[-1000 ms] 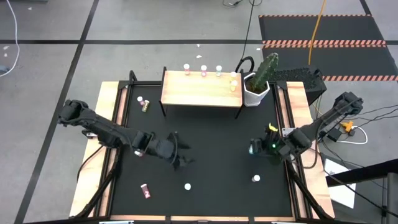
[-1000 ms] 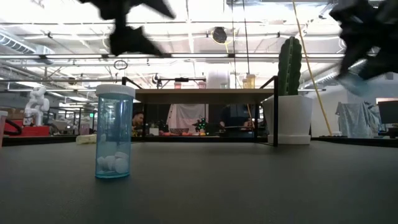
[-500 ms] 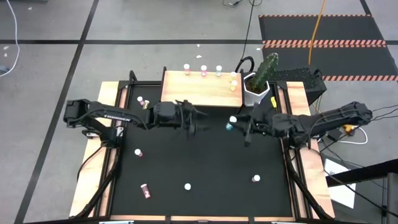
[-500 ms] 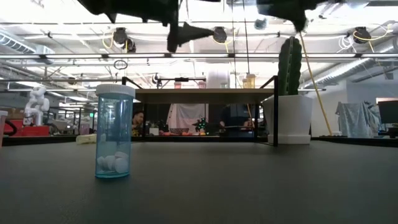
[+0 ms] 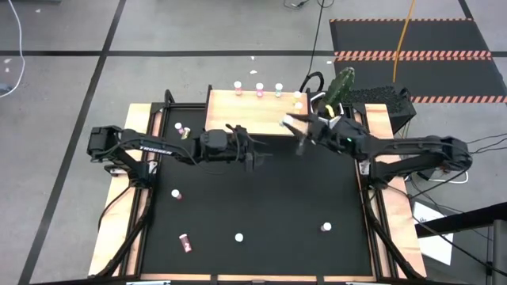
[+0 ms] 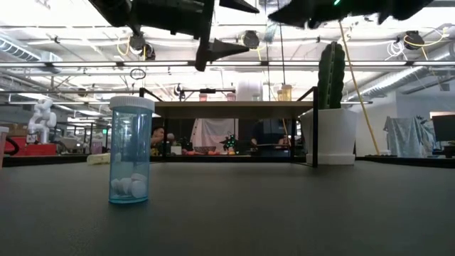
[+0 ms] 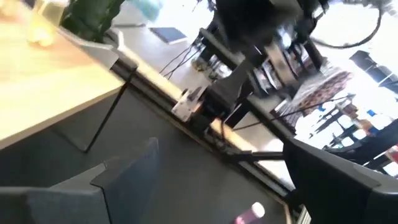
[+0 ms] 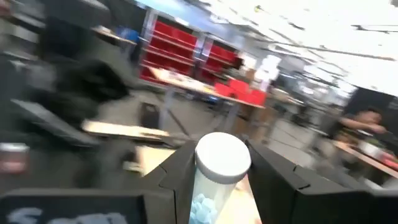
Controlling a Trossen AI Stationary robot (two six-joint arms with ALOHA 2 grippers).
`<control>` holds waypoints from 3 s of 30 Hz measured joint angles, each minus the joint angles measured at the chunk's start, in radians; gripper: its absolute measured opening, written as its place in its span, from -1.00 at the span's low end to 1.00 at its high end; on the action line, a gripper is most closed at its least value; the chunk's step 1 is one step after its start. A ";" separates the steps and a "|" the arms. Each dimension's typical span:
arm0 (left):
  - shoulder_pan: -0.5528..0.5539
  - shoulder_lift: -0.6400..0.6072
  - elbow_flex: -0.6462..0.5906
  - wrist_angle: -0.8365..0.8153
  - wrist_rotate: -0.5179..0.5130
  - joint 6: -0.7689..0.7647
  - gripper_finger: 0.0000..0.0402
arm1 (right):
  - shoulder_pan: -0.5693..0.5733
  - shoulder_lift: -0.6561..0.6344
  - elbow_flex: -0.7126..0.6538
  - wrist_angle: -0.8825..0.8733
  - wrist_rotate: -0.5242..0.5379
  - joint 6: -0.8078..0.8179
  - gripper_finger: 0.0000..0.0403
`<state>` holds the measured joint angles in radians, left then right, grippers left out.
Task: Pick and place medicine bottles onto shelf by color
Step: Put the right blue pill bottle on the shelf aligned with the other blue pill bottle, then put the bottom purple pill bottle on the shelf aligned with the other purple pill bottle
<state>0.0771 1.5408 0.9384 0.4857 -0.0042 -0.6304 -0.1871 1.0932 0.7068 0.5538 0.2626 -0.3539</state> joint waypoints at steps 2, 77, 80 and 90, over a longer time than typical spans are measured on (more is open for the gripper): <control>0.004 -0.016 -0.001 -0.035 -0.001 0.002 0.71 | -0.045 0.062 0.029 -0.014 0.002 -0.002 -0.38; 0.340 -0.266 -0.001 -0.634 0.034 0.407 0.71 | -0.346 0.428 0.390 -0.426 -0.082 0.196 -0.02; 0.339 -0.266 -0.001 -0.633 0.034 0.405 0.71 | -0.334 0.371 0.390 -0.431 -0.081 0.173 -0.01; 0.339 -0.300 -0.001 -0.633 0.018 0.320 0.71 | -0.208 0.126 0.391 -0.621 -0.081 0.107 -0.01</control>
<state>0.4164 1.2404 0.9379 -0.1474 0.0134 -0.3103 -0.3949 1.2194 1.0977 -0.0673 0.1814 -0.2470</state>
